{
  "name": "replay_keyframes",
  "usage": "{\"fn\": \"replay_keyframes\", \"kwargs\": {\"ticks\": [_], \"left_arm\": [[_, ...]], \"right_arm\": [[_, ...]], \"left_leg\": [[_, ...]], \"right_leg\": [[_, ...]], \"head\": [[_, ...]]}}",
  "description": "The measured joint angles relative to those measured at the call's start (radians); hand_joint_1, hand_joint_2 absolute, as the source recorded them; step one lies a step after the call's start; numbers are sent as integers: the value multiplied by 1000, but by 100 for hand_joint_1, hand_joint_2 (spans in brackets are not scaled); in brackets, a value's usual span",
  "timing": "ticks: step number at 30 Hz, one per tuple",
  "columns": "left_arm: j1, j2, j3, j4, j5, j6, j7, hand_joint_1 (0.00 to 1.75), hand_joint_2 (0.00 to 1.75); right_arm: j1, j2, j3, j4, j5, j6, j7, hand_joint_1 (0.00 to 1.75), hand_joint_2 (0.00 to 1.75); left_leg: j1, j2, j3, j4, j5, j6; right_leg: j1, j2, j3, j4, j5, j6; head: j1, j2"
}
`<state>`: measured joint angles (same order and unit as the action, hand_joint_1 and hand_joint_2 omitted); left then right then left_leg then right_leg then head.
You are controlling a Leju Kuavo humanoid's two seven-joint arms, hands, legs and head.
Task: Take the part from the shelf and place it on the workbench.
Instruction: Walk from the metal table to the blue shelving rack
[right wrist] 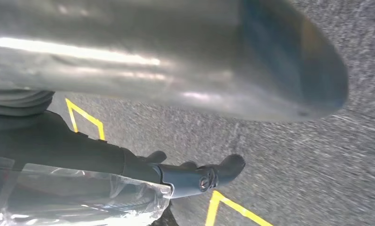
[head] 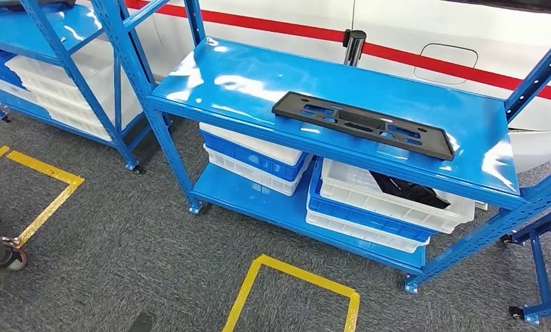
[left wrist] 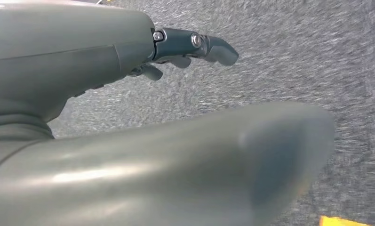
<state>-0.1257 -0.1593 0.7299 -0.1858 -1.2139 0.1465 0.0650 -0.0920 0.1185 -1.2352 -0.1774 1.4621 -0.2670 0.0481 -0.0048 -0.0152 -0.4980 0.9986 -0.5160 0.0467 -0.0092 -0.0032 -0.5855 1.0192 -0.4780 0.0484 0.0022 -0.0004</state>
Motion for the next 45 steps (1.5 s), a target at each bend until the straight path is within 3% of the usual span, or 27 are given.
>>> {"fn": "replay_keyframes", "kwargs": {"ticks": [2,4,6,8,9,10,11,13,15,17,19,23,27,31,33,35,37,39,40,42,43,45], "left_arm": [[-2,0,0,0,0,-2,0,0,0],[-3,0,0,0,-1,-4,-2,0,0],[-6,0,0,0,-6,-4,-6,0,0],[-7,-1,-1,0,-12,-2,-10,0,0],[-7,-1,-1,0,-15,0,-12,0,0],[-7,-1,-1,0,-18,0,-12,0,0],[-7,0,-1,0,-20,0,-13,0,0],[-8,1,-1,0,-22,0,-14,0,0],[-9,1,-1,0,-22,0,-15,0,0],[-10,0,-1,0,-23,-2,-16,0,0],[-10,-1,-1,0,-26,-3,-16,0,0],[-12,0,-1,0,-31,-5,-15,0,0],[-12,0,-1,0,-32,-11,-14,0,0],[-15,0,-1,0,-37,-14,-17,0,0],[-17,0,-2,0,-40,-14,-20,0,0],[-20,0,-2,0,-42,-13,-23,0,0],[-23,0,-2,0,-42,-12,-24,0,0],[-24,-1,-2,0,-43,-12,-24,0,0],[-25,-1,-2,0,-43,-12,-24,0,0],[-26,-1,-2,0,-43,-13,-24,0,0],[-27,0,-2,0,-43,-14,-24,0,0],[-28,0,-2,0,-43,-15,-24,0,0]], "right_arm": [[-2,0,0,0,-5,0,0,0,0],[-2,0,0,0,-8,0,-2,0,0],[-3,1,-1,0,-9,0,-7,0,87],[-4,0,-1,0,-10,1,-18,0,175],[-4,1,-1,0,-11,1,-23,0,175],[-3,1,-1,0,-14,1,-27,0,175],[-3,2,-1,0,-18,1,-29,0,175],[-3,4,-1,0,-26,0,-30,0,175],[-4,6,-2,0,-30,-1,-30,0,175],[-4,6,-2,0,-31,-1,-29,0,87],[-4,5,-2,0,-32,-1,-26,0,0],[-5,5,-3,0,-32,-2,-15,0,0],[-5,6,-3,0,-32,-2,-9,0,0],[-5,9,-3,0,-32,-2,-9,0,0],[-6,10,-3,0,-32,-2,-9,0,0],[-7,11,-3,0,-33,-2,-9,0,0],[-6,11,-2,0,-34,-2,-9,0,0],[-4,11,-3,0,-35,-2,-9,0,0],[-3,11,-3,0,-36,-2,-9,0,0],[-3,11,-3,0,-36,-2,-9,0,0],[-4,11,-3,0,-37,-2,-9,0,0],[-9,11,-3,0,-38,-3,-9,0,0]], "left_leg": [[-1,0,10,8,-9,-11],[1,3,9,31,-16,-20],[7,6,-32,110,-51,-31],[13,8,-111,232,-105,-41],[16,8,-146,275,-120,-46],[18,9,-166,287,-114,-48],[21,10,-169,261,-84,-49],[24,13,-132,135,10,-48],[21,15,-105,46,36,-41],[18,15,-102,30,38,-41],[13,14,-97,26,65,-37],[-2,12,-95,28,60,-21],[-7,12,-96,28,56,-12],[-14,12,-95,28,52,1],[-10,15,-90,22,54,10],[-3,22,-85,14,57,21],[-3,32,-83,13,55,27],[-4,42,-81,14,52,27],[-5,47,-79,14,50,25],[-5,59,-70,14,44,18],[-7,67,-64,15,40,13],[-11,82,-55,16,31,0]], "right_leg": [[2,-2,7,-6,5,-29],[-6,0,23,-11,10,-44],[-11,1,38,-14,8,-53],[-11,1,41,-14,3,-59],[-11,1,42,-14,0,-61],[-11,2,45,-14,-3,-62],[-12,4,50,-14,-7,-61],[-13,6,61,-14,-16,-54],[-10,7,66,-14,-25,-42],[0,5,62,-10,-36,-42],[7,2,59,-9,-39,-43],[1,2,65,-21,-35,-26],[-4,2,68,-28,-35,-18],[-14,2,70,-35,-34,0],[-14,4,71,-30,-39,8],[-13,4,43,37,-73,4],[-13,4,-31,176,-129,-7],[-11,4,-92,271,-152,-5],[-10,3,-94,261,-137,1],[-10,-19,-42,136,-71,15],[-9,-42,-13,68,-39,15],[-3,-72,15,-2,-6,-2]], "head": [[-2,0],[-5,0],[-7,0],[-9,0],[-9,0],[-9,0],[-10,0],[-10,0],[-10,0],[-9,0],[-7,0],[-5,0],[-5,0],[-6,0],[-6,0],[-2,0],[1,0],[1,0],[2,0],[2,0],[3,0],[3,0]]}}
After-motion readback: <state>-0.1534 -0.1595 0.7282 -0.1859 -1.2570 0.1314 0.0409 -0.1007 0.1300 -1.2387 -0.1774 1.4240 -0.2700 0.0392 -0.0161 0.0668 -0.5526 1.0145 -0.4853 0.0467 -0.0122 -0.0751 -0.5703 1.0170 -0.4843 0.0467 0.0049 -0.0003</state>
